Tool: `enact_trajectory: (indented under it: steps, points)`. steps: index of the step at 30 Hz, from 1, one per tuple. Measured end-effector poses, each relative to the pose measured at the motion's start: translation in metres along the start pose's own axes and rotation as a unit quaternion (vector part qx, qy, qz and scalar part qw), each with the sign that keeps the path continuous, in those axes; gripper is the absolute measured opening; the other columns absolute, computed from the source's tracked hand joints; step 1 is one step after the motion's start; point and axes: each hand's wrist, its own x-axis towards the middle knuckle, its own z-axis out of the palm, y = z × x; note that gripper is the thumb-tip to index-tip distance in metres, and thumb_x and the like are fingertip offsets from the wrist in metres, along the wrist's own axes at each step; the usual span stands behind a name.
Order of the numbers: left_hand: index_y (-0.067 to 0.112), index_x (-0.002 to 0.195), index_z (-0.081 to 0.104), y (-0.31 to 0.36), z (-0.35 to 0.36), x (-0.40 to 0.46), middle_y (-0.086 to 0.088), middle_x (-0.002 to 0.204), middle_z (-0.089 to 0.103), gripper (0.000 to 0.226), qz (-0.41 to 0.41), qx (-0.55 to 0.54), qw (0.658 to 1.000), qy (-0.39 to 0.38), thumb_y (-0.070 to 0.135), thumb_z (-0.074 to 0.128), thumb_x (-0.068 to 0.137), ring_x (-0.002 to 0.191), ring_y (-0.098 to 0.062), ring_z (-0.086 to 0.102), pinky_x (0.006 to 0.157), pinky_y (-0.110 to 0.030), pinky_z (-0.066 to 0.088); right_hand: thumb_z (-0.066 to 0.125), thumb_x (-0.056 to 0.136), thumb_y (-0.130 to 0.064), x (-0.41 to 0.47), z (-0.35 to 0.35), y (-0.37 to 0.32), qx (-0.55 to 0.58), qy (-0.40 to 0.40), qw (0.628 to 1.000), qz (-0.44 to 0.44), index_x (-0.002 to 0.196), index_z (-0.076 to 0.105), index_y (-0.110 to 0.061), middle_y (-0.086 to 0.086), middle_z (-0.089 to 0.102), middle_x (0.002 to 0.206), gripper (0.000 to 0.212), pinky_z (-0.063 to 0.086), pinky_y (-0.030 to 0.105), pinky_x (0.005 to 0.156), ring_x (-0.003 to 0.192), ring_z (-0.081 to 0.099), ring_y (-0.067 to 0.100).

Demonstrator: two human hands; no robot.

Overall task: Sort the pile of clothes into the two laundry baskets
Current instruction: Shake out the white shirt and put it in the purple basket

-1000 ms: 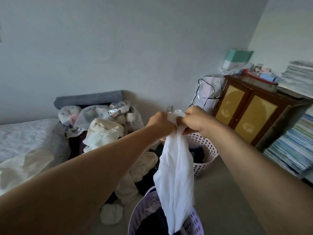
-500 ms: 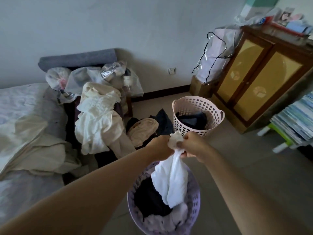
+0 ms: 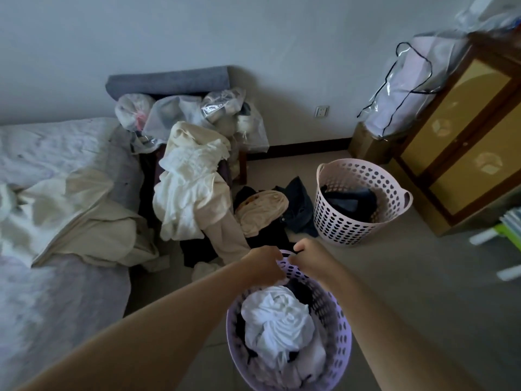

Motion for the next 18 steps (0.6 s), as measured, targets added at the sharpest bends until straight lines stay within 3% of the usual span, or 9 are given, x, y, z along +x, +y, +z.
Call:
enact_trajectory:
  steps: [1, 3, 5, 7, 10, 14, 18]
  points:
    - [0.016, 0.131, 0.052, -0.003, -0.005, -0.001, -0.003, 0.133, 0.053, 0.041, 0.0, -0.001, 1.0, 0.007, 0.022, 0.057, 0.091, 0.128, -0.022, 0.047, 0.093, -0.024, 0.042, 0.059, 0.085, -0.005, 0.001, 0.002, -0.008, -0.01, 0.001, 1.0, -0.007, 0.085, 0.054, 0.005, 0.008, 0.044, 0.075, 0.011, 0.032, 0.027, 0.057, 0.068, 0.042, 0.016]
    - [0.015, 0.136, 0.047, -0.009, -0.017, -0.007, -0.004, 0.139, 0.05, 0.049, -0.003, -0.006, 1.0, 0.02, 0.024, 0.057, 0.09, 0.127, -0.021, 0.048, 0.097, -0.027, 0.04, 0.055, 0.088, -0.007, 0.004, 0.007, -0.022, -0.029, -0.004, 0.999, -0.022, 0.114, 0.051, 0.017, 0.016, 0.048, 0.085, 0.036, 0.035, 0.031, 0.064, 0.075, 0.046, 0.021]
    - [0.015, 0.13, 0.051, -0.018, -0.027, -0.011, -0.004, 0.133, 0.055, 0.043, -0.014, -0.029, 0.999, 0.032, 0.025, 0.058, 0.089, 0.121, -0.022, 0.053, 0.093, -0.028, 0.043, 0.052, 0.09, -0.007, 0.004, 0.011, -0.041, -0.053, -0.009, 0.998, -0.044, 0.126, 0.044, 0.017, 0.032, 0.058, 0.11, 0.044, 0.044, 0.041, 0.073, 0.088, 0.057, 0.031]
    - [0.014, 0.125, 0.055, -0.032, -0.039, -0.018, -0.005, 0.129, 0.058, 0.037, -0.023, -0.054, 0.997, 0.05, 0.025, 0.057, 0.089, 0.117, -0.023, 0.056, 0.091, -0.029, 0.045, 0.052, 0.09, -0.008, 0.002, 0.017, -0.063, -0.069, -0.016, 0.996, -0.058, 0.13, 0.041, 0.015, 0.033, 0.048, 0.131, 0.047, 0.046, 0.049, 0.09, 0.11, 0.058, 0.038]
    - [0.011, 0.13, 0.054, -0.058, -0.059, -0.032, -0.009, 0.132, 0.056, 0.039, -0.041, -0.084, 0.993, 0.077, 0.022, 0.055, 0.092, 0.121, -0.025, 0.054, 0.094, -0.029, 0.045, 0.057, 0.09, -0.016, -0.001, 0.034, -0.096, -0.089, -0.04, 0.992, -0.081, 0.129, 0.044, 0.013, 0.03, 0.049, 0.132, 0.05, 0.041, 0.049, 0.102, 0.122, 0.049, 0.04]
    - [0.017, 0.135, 0.048, -0.108, -0.081, -0.046, -0.009, 0.137, 0.051, 0.046, -0.085, -0.124, 0.982, 0.113, 0.024, 0.058, 0.09, 0.121, -0.023, 0.054, 0.093, -0.027, 0.046, 0.058, 0.089, -0.015, 0.001, 0.071, -0.137, -0.109, -0.055, 0.988, -0.097, 0.128, 0.047, 0.009, 0.024, 0.053, 0.129, 0.048, 0.043, 0.042, 0.099, 0.119, 0.051, 0.036]
    - [0.017, 0.139, 0.044, -0.165, -0.105, -0.065, -0.006, 0.142, 0.045, 0.048, -0.109, -0.158, 0.971, 0.141, 0.024, 0.055, 0.092, 0.127, -0.022, 0.049, 0.1, -0.027, 0.042, 0.056, 0.087, -0.016, 0.012, 0.122, -0.176, -0.15, -0.065, 0.978, -0.128, 0.129, 0.043, -0.008, 0.009, 0.053, 0.118, 0.044, 0.045, 0.035, 0.092, 0.108, 0.053, 0.023]
